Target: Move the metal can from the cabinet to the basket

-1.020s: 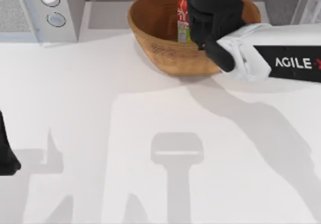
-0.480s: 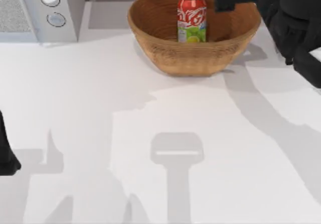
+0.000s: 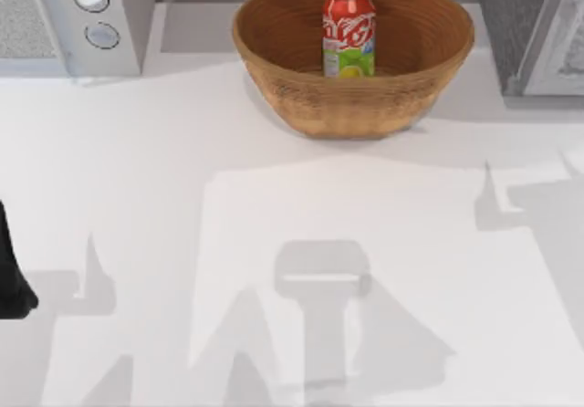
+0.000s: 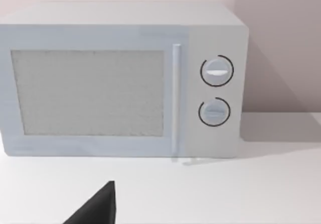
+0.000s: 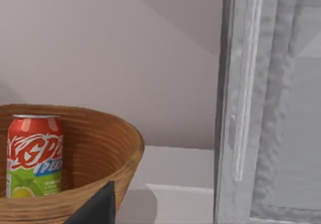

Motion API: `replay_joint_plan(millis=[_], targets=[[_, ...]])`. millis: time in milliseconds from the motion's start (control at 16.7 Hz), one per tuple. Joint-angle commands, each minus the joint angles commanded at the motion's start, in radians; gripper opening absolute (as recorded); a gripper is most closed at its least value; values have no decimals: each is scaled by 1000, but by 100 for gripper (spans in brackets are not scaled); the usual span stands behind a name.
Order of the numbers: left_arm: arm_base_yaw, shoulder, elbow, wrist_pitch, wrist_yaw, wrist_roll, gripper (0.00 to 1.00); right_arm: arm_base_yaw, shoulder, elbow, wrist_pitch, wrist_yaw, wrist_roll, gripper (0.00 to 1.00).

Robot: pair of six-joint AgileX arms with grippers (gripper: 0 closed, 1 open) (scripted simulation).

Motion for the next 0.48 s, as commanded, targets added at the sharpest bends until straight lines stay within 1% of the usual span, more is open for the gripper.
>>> replay_joint_plan(millis=[240, 480], targets=[[0, 0, 0, 0, 0, 0, 100, -106, -417, -218, -143, -64, -11, 100], [0, 0, 0, 0, 0, 0, 100, -179, -674, -353, -256, -81, -22, 100]])
